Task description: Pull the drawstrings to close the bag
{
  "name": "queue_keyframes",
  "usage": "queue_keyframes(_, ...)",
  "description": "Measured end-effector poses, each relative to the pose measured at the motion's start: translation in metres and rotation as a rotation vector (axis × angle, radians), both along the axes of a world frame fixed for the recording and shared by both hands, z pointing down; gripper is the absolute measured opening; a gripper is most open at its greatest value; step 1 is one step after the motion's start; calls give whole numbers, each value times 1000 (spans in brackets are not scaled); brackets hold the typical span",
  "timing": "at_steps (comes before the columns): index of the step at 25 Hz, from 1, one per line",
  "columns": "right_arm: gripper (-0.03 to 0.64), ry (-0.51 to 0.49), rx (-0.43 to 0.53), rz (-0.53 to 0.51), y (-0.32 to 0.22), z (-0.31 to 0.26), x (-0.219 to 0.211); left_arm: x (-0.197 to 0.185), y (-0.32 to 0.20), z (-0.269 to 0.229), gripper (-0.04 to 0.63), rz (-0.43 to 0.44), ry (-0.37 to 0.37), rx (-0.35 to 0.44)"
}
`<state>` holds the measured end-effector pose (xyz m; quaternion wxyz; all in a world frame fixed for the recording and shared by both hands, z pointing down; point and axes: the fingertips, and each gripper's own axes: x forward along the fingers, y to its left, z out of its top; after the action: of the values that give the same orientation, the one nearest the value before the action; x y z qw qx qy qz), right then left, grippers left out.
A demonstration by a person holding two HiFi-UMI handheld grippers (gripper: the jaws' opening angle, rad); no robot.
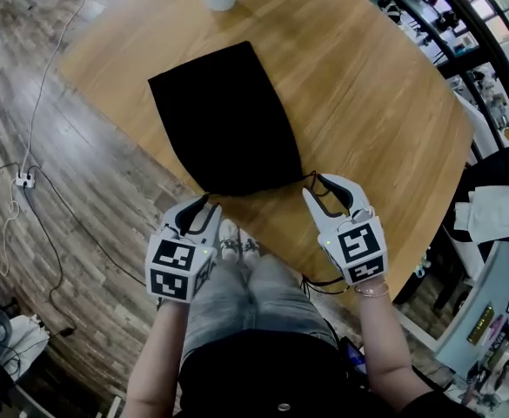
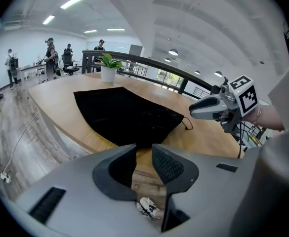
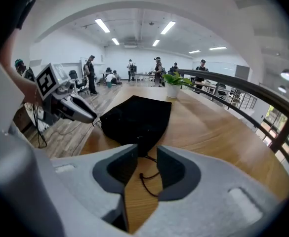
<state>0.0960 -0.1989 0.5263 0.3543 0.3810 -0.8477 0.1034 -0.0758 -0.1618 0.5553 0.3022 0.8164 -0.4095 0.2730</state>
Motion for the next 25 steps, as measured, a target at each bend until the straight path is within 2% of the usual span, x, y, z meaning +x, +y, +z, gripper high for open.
queue_keyframes(4, 118, 172, 11, -155, -4, 18, 3, -2, -1, 13, 130, 30, -50, -17)
queue_keyframes(10, 152, 263, 31, -268, -12, 33, 3, -7, -9, 26, 137, 48, -114, -18)
queue_keyframes(21, 152, 333, 8, -350, -20, 57, -3, -7, -11, 40, 137, 86, -187, -14)
queue_keyframes(25, 141, 314, -31, -363, -18, 63, -4, -8, -13, 40, 130, 101, -212, 1)
